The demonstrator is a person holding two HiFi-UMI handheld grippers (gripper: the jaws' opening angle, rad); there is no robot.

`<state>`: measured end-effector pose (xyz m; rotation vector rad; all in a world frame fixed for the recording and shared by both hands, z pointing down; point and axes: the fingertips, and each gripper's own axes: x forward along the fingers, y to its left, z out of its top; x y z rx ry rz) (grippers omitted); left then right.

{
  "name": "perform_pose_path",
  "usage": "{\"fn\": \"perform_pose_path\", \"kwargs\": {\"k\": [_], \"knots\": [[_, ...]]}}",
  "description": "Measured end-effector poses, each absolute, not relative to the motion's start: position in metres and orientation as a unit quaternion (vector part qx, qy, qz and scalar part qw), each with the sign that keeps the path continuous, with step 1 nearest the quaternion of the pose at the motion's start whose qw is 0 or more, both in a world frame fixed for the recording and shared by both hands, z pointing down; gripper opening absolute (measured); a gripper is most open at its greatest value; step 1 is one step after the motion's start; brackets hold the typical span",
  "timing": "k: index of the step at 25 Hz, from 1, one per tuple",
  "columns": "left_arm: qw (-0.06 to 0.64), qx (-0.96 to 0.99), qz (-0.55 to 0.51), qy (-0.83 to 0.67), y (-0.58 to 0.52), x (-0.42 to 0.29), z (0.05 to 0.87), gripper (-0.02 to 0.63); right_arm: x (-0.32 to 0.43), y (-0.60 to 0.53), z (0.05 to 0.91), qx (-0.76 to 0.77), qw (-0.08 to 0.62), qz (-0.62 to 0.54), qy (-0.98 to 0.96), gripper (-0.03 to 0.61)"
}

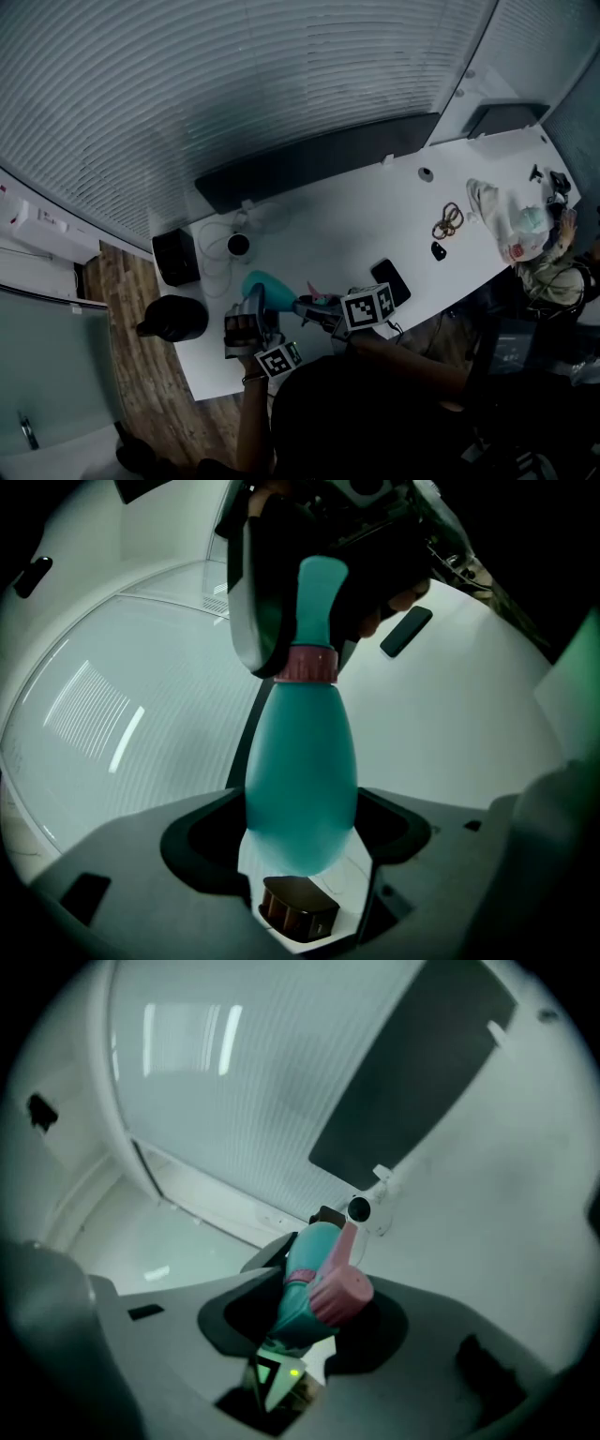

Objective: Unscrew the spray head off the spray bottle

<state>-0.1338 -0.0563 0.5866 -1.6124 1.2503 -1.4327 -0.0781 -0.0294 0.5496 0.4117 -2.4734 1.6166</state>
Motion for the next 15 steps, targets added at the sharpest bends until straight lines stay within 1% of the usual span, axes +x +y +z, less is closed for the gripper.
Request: {"fn": "perform_pose_path", "kwargs": {"k": [3,6,8,11,13,15], "knots": [[0.309,-0.626,-0.551,0.457,-0.055,-0.131,0.587,0.362,-0.078,-0.025,0.549,0.13,0.16,0.41,-0.889,0.137],[0.274,-0.651,-0.558,0.436,-0.05,-0.128,0.594,0.362,-0.08,-0.023,0.548,0.113,0.237,0.272,-0.926,0.135],[0.231,-0.683,-0.549,0.422,-0.047,-0.121,0.602,0.362,-0.079,-0.019,0.545,0.091,0.293,0.146,-0.941,0.133],[0.142,-0.745,-0.513,0.401,-0.036,-0.106,0.617,0.362,-0.077,-0.007,0.547,0.035,0.375,-0.067,-0.924,0.13],[0.089,-0.787,-0.486,0.369,-0.024,-0.094,0.628,0.362,-0.073,0.005,0.552,-0.027,0.417,-0.197,-0.887,0.13],[0.048,-0.826,-0.471,0.307,-0.005,-0.078,0.64,0.362,-0.063,0.022,0.561,-0.11,0.454,-0.327,-0.822,0.13]]}}
